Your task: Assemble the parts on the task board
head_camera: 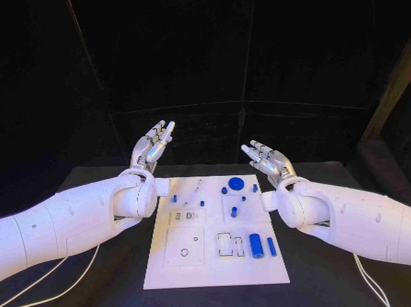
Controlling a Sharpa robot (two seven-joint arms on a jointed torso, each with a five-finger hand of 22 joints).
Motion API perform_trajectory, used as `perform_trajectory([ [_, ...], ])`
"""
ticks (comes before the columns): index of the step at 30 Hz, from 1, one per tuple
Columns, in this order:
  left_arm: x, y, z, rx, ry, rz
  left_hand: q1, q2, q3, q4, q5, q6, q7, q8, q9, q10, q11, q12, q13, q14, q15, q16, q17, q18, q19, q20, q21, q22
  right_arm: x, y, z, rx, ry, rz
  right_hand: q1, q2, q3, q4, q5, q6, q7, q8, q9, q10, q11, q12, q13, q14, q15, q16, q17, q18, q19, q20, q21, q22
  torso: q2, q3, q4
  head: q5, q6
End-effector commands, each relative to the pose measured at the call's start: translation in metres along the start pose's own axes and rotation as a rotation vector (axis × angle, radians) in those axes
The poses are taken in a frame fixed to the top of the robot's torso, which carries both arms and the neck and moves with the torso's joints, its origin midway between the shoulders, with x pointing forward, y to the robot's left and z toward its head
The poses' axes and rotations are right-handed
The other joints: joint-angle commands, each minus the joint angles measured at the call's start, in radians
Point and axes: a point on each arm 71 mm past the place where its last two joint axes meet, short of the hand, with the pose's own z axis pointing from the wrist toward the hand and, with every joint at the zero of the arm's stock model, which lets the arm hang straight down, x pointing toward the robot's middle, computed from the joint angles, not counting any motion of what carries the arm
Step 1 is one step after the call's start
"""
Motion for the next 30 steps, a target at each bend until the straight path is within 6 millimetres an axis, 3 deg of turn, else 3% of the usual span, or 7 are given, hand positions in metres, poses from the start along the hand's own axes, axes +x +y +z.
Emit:
perform_trajectory([
  [1, 0.004, -0.008, 0.004, 0.099, 0.068, -0.079, 0.016, 0.003, -0.001, 0.005, 0.004, 0.008, 0.151, 0.006, 0.002, 0.004, 0.008, 0.004, 0.001, 0.01, 0.004, 0.007, 0.002, 0.019, 0.001, 0.006, 0.004, 0.001, 0.01, -0.002, 0.003, 0.031, 0.18, -0.019, 0.194, 0.004, 0.025, -0.124, -0.035, 0.194, 0.104, 0.039, 0.022, 0.263, 0.056, 0.046, 0.023, 0.323, 0.042, 0.075, 0.031, 0.053, 0.247, 0.006, 0.108, 0.047, 0.0, 0.0, 0.0001, 0.0, 0.0],
  [4, 0.004, -0.008, 0.004, 0.101, 0.069, -0.08, 0.019, 0.004, -0.002, 0.003, 0.004, 0.012, 0.154, 0.007, 0.002, 0.008, 0.012, 0.005, 0.002, 0.015, 0.005, 0.01, 0.003, 0.019, 0.002, 0.006, 0.005, 0.002, 0.01, -0.003, 0.005, 0.039, 0.204, -0.028, 0.233, -0.001, 0.042, -0.169, -0.045, 0.335, 0.097, 0.066, 0.035, 0.47, 0.066, 0.085, 0.034, 0.549, 0.04, 0.125, 0.044, 0.081, 0.399, 0.004, 0.169, 0.067, 0.0, 0.0, 0.0001, 0.0, 0.0],
  [7, 0.004, -0.008, 0.004, 0.101, 0.069, -0.08, 0.025, 0.006, -0.001, -0.001, 0.004, 0.027, 0.157, 0.01, 0.004, 0.028, 0.018, 0.009, 0.004, 0.028, 0.006, 0.016, 0.006, 0.018, 0.004, 0.007, 0.006, 0.003, 0.01, -0.003, 0.006, 0.042, 0.213, -0.031, 0.266, -0.002, 0.065, -0.211, -0.041, 0.505, 0.097, 0.1, 0.049, 0.61, 0.031, 0.113, 0.039, 0.675, 0.007, 0.152, 0.046, 0.11, 0.515, 0.003, 0.213, 0.077, 0.0, 0.0, 0.0001, 0.0, 0.0],
  [8, -0.006, -0.009, 0.003, 0.088, 0.094, -0.094, 0.029, 0.008, -0.001, -0.003, 0.004, 0.042, 0.159, 0.013, 0.006, 0.05, 0.024, 0.013, 0.007, 0.041, 0.007, 0.022, 0.009, 0.018, 0.006, 0.007, 0.007, 0.003, -0.015, 0.016, 0.017, -0.1, 0.118, -0.35, 0.272, -0.002, 0.076, -0.225, -0.038, 0.58, 0.092, 0.114, 0.054, 0.65, 0.02, 0.121, 0.037, 0.719, -0.008, 0.162, 0.047, 0.114, 0.55, -0.002, 0.228, 0.08, 0.033, -0.002, 0.0036, -0.001, -0.007],
  [9, -0.006, -0.01, 0.002, 0.088, 0.101, -0.097, 0.035, 0.009, 0.0, -0.007, 0.004, 0.061, 0.161, 0.018, 0.009, 0.082, 0.03, 0.019, 0.011, 0.061, 0.006, 0.03, 0.013, 0.019, 0.009, 0.007, 0.009, 0.004, -0.017, 0.02, 0.018, -0.113, 0.114, -0.389, 0.275, 0.0, 0.088, -0.237, -0.039, 0.623, 0.088, 0.121, 0.055, 0.683, 0.01, 0.124, 0.034, 0.755, -0.019, 0.167, 0.045, 0.117, 0.58, -0.011, 0.237, 0.08, 0.039, -0.002, 0.0047, -0.002, -0.005],
  [18, -0.008, -0.017, -0.006, 0.13, 0.118, -0.119, 0.118, 0.021, 0.04, -0.083, 0.003, 0.365, 0.159, 0.085, 0.035, 0.485, 0.006, 0.114, 0.039, 0.393, -0.052, 0.171, 0.06, 0.075, 0.43, 0.003, 0.184, 0.098, -0.029, 0.052, 0.032, -0.178, 0.1, -0.598, 0.233, -0.025, 0.17, -0.308, -0.041, 0.724, 0.061, 0.092, 0.038, 0.827, -0.032, 0.077, 0.03, 0.976, -0.084, 0.172, 0.046, 0.116, 0.752, -0.084, 0.3, 0.084, 0.08, -0.0002, 0.0172, -0.011, 0.006],
  [30, -0.004, -0.026, -0.024, 0.11, 0.19, -0.187, 0.155, 0.037, 0.105, -0.153, 0.002, 0.539, 0.151, 0.107, 0.037, 0.635, -0.013, 0.131, 0.04, 0.502, -0.075, 0.163, 0.046, 0.097, 0.516, 0.0, 0.217, 0.098, -0.019, 0.069, 0.038, -0.251, 0.252, -1.014, 0.196, -0.074, 0.22, -0.378, -0.027, 0.798, 0.037, 0.071, 0.039, 0.929, -0.07, 0.037, 0.032, 1.217, -0.15, 0.28, 0.119, 0.11, 0.914, -0.174, 0.486, 0.172, 0.128, -0.0052, 0.0311, -0.025, 0.012],
])
